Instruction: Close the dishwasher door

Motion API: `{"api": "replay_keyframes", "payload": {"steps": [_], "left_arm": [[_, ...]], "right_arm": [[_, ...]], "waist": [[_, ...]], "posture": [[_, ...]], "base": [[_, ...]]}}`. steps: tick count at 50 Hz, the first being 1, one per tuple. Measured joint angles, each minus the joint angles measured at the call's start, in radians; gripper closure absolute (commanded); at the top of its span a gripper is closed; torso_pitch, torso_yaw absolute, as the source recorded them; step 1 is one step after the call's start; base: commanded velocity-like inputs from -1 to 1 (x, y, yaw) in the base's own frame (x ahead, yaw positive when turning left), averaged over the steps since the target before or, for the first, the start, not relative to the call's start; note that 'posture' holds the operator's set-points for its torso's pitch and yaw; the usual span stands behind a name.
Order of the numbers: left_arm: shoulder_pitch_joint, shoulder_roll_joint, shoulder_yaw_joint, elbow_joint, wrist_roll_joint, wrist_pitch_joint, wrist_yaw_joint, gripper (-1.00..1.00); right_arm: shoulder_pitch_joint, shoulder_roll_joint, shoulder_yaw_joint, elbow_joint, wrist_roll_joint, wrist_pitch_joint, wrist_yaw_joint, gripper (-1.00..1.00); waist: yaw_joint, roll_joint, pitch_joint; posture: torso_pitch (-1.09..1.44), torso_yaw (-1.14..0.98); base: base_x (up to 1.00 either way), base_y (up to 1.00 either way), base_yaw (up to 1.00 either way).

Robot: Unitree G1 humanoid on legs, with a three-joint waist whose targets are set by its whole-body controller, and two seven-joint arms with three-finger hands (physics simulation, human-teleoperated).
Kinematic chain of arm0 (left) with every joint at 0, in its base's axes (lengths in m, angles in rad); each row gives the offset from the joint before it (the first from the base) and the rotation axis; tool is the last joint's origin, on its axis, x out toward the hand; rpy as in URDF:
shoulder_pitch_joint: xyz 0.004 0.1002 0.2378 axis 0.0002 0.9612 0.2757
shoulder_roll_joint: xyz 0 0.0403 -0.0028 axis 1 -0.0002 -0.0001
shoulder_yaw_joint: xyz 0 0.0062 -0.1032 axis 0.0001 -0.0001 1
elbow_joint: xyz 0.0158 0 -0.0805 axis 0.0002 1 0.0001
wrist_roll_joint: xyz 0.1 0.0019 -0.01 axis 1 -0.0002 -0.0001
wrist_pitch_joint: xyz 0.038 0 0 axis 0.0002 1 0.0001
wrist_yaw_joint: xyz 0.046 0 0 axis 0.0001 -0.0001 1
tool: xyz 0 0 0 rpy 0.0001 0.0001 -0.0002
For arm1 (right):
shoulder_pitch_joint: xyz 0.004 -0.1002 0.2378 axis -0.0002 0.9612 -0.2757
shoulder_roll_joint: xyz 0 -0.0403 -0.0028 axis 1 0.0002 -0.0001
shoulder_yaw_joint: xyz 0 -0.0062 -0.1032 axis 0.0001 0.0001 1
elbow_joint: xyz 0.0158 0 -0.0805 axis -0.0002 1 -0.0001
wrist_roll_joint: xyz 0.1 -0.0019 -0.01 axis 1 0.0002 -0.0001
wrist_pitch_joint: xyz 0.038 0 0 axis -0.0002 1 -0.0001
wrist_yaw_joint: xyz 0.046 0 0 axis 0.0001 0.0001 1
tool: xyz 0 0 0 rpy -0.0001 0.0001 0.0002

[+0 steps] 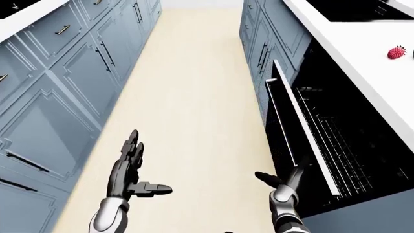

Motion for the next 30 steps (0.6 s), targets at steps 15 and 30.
{"api": "replay_keyframes", "payload": {"steps": [15, 30], "left_arm": [[-0.004, 0.000, 0.000, 0.012, 0.003, -0.008, 0.003, -1.00], [-0.001, -0.001, -0.004, 0.018, 0.006, -0.012, 0.005, -1.00]], "right_arm": [[0.032, -0.051, -0.016, -0.020, 0.039, -0.005, 0.033, -1.00], [0.070, -0.108, -0.037, -0.062, 0.088, 0.009, 0.056, -1.00]], "waist": [[0.003, 0.001, 0.004], [0.003, -0.001, 0.007]], "posture": [[0.15, 0.00], [0.15, 0.00]], "base": [[0.00, 0.00, 0.00], [0.00, 0.00, 0.00]]}}
